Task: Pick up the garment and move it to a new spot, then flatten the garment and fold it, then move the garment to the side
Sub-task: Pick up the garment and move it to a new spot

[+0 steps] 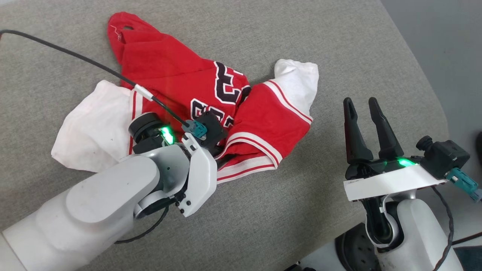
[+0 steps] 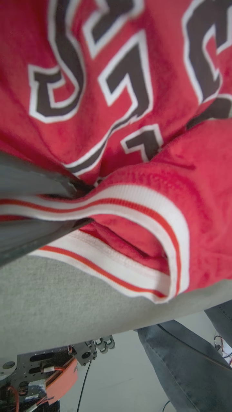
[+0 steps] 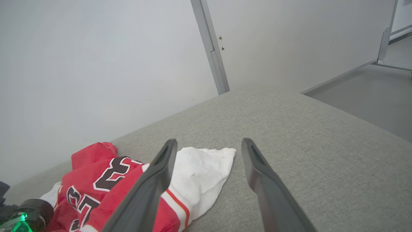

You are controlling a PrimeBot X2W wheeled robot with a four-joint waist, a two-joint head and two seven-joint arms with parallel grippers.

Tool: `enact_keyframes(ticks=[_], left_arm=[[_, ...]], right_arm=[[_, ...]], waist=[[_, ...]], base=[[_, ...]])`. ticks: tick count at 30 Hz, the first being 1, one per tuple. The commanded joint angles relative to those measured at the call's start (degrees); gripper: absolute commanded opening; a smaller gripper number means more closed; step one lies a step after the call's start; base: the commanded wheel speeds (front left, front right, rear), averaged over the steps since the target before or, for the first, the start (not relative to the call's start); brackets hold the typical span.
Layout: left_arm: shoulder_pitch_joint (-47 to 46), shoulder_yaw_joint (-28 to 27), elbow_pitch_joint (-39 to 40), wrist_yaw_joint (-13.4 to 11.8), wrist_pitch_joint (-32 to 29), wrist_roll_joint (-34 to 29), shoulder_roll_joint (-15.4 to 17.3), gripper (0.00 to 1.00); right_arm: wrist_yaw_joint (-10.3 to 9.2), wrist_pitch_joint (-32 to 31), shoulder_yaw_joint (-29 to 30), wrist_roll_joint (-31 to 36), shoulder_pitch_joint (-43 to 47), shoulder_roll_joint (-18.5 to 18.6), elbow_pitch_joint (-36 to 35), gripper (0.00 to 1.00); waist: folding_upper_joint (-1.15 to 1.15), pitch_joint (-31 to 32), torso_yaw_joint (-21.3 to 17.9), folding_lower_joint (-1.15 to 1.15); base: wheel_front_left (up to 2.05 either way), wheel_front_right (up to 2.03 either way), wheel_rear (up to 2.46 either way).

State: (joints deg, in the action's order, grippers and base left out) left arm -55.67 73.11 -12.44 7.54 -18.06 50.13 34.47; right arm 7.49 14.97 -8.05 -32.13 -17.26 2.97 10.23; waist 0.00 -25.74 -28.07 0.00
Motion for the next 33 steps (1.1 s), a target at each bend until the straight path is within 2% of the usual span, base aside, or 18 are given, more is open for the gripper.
enact_keyframes(ticks=[1, 6, 7, 8, 9, 13, 17, 23, 25, 30, 33], left_arm=[[1.9, 0.5, -0.9, -0.1, -1.0, 0.0, 0.7, 0.0], [3.1, 0.8, -3.1, -0.1, -2.0, -1.1, 1.1, 0.0], [3.1, 0.8, -3.4, -0.1, -1.6, -1.0, 1.0, 0.33], [2.9, 0.8, -3.5, -0.2, -0.9, -0.7, 0.7, 0.71], [2.6, 0.7, -3.6, -0.2, -0.1, -0.5, 0.4, 1.0], [1.0, 0.4, -4.7, -0.2, 5.2, 1.3, -0.6, 1.0], [0.4, 0.2, -6.0, -0.2, 14.4, 4.9, -1.7, 1.0], [4.8, -0.9, -8.6, -0.2, 27.2, 11.1, -2.8, 1.0], [5.9, -1.4, -9.7, -0.2, 29.0, 12.0, -2.9, 1.0], [13.6, -6.8, -16.1, -1.2, 33.2, 14.1, -6.3, 1.0], [19.3, -15.6, -17.2, -2.4, 33.3, 11.1, -8.9, 1.0]], right_arm=[[0.0, 0.3, -0.1, -0.1, -0.4, 0.0, 0.1, 1.0], [0.0, 0.3, 0.3, 0.4, -0.4, 0.0, -0.1, 1.0], [0.0, 0.3, 0.5, 0.7, -0.1, 0.0, -0.1, 1.0], [0.0, 0.3, 0.9, 1.2, 0.3, 0.0, -0.1, 1.0], [0.0, 0.3, 1.2, 1.6, 0.5, 0.0, 0.0, 1.0], [0.0, 0.3, 2.4, 4.2, 1.5, 0.0, 0.2, 1.0], [0.0, 0.3, 3.8, 8.0, 2.5, 0.0, 0.4, 1.0], [0.0, 0.3, 6.1, 13.6, 4.2, 0.0, 0.6, 1.0], [0.0, 0.3, 6.4, 14.6, 4.3, 0.0, 0.7, 1.0], [0.0, 0.3, 8.6, 16.9, 5.6, 1.9, 1.2, 1.0], [0.0, 0.3, 10.0, 17.5, 6.7, 3.1, 1.3, 1.0]], waist=[[0.0, -0.1, -0.2, 0.0], [0.0, 0.4, -0.1, 0.0], [0.0, 0.8, 0.2, 0.0], [0.0, 1.2, 0.7, 0.0], [0.0, 1.6, 1.3, 0.0], [0.0, 4.2, 4.4, 0.0], [0.0, 6.9, 8.6, 0.0], [0.0, 10.7, 15.3, 0.0], [0.0, 11.2, 16.2, 0.0], [0.0, 14.0, 21.4, 0.0], [0.0, 15.3, 24.4, 0.0]], base=[[0.0, 0.0, 0.0], [0.0, 0.0, 0.0], [0.0, 0.0, 0.0], [0.0, 0.0, 0.0], [0.0, 0.0, 0.0], [0.0, 0.0, 0.0], [0.0, 0.0, 0.0], [0.0, 0.0, 0.0], [0.0, 0.0, 0.0], [0.0, 0.0, 0.0], [0.0, 0.0, 0.0]])
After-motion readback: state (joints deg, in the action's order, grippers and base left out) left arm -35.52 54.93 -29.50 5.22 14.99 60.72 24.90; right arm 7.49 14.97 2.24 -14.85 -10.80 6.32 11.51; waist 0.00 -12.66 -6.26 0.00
